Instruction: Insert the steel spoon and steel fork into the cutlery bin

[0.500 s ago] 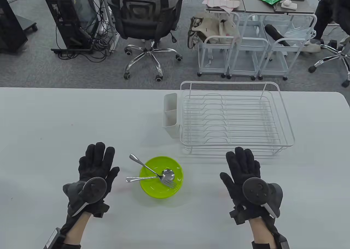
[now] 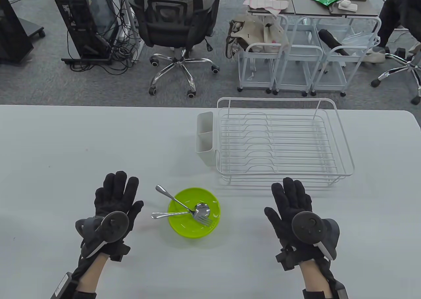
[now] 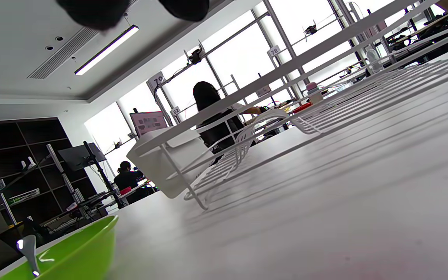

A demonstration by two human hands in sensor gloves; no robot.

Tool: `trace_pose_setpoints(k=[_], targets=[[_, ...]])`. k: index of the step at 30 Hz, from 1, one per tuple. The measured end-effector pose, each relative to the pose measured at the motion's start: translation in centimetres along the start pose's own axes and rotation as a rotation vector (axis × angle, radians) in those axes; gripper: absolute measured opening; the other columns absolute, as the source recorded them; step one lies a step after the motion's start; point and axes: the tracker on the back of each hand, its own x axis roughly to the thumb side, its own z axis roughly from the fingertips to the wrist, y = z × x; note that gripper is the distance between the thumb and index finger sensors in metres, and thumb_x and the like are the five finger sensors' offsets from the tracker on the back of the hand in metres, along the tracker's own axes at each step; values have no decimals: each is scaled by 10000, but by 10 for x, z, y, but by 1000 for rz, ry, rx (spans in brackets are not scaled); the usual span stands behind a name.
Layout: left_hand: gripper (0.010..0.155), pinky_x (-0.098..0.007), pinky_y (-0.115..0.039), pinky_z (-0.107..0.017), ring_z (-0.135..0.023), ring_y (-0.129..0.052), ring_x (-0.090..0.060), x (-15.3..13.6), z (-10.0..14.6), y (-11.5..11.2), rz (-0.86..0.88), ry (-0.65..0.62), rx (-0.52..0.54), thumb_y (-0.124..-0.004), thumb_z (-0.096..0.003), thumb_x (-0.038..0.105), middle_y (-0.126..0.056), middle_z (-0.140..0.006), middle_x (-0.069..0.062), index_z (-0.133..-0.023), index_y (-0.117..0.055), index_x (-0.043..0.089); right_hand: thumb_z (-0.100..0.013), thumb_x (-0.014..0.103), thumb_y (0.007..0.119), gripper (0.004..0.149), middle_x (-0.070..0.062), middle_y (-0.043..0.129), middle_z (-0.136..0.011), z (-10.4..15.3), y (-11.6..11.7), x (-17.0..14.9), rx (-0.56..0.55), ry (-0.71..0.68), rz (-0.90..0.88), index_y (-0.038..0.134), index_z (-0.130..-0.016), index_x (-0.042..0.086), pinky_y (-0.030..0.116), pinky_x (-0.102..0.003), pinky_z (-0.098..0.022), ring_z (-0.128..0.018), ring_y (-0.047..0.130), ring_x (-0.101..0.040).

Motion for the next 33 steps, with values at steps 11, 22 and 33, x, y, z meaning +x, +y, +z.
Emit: trace_pose_setpoints(k=[11,22,33], targets=[[660,-623,-426,-803,-1186,-339,-358,1,0,-1,7,2,-25,-528,-549,561,-341,-1295,-63,-1169,-423,364,-505,517,637,708,-94,282,-1182,0,-3,0,1,1,-14,453,-1125,229,266,-624,-729,-1103,181,-380],[660,-624,-425,-803,-1186,-342,-357,-2,-1,-2,18,1,-33,-531,-549,560,-345,-1296,-62,-1169,-421,365,-505,516,638,708,-101,288,-1183,0,-9,-4,-21,24,-34,457,-1125,226,270,-624,-729,-1103,189,-385],[660,-625,-443,-801,-1185,-366,-363,-9,-5,-7,20,22,-61,-535,-548,560,-372,-1295,-67,-1168,-434,357,-505,515,639,709,-104,297,-1182,-2,-5,-7,7,32,-32,460,-1125,223,278,-627,-727,-1103,198,-386]])
